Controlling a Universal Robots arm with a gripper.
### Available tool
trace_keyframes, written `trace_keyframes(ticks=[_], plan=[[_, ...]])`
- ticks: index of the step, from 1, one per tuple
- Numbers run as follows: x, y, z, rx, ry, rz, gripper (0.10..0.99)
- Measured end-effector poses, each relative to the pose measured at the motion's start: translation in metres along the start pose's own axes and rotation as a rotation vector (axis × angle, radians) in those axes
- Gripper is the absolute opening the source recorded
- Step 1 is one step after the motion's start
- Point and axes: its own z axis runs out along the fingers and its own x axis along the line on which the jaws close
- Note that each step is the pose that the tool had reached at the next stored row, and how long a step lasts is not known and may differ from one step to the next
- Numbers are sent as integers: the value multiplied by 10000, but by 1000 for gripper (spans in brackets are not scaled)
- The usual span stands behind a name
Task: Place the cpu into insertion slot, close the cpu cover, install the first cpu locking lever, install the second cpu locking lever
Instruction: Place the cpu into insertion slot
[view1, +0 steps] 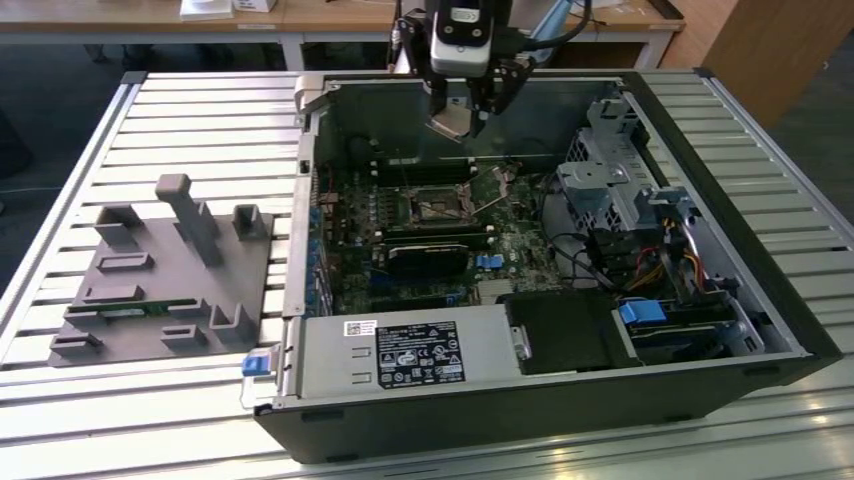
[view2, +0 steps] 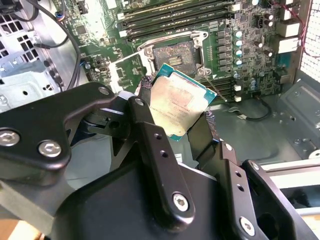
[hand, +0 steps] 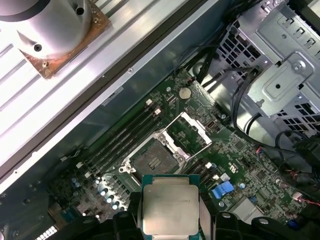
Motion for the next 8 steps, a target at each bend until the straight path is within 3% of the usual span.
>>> trace_keyframes(ticks=[8], plan=[[0, -1, 6, -8, -33, 370, 541]])
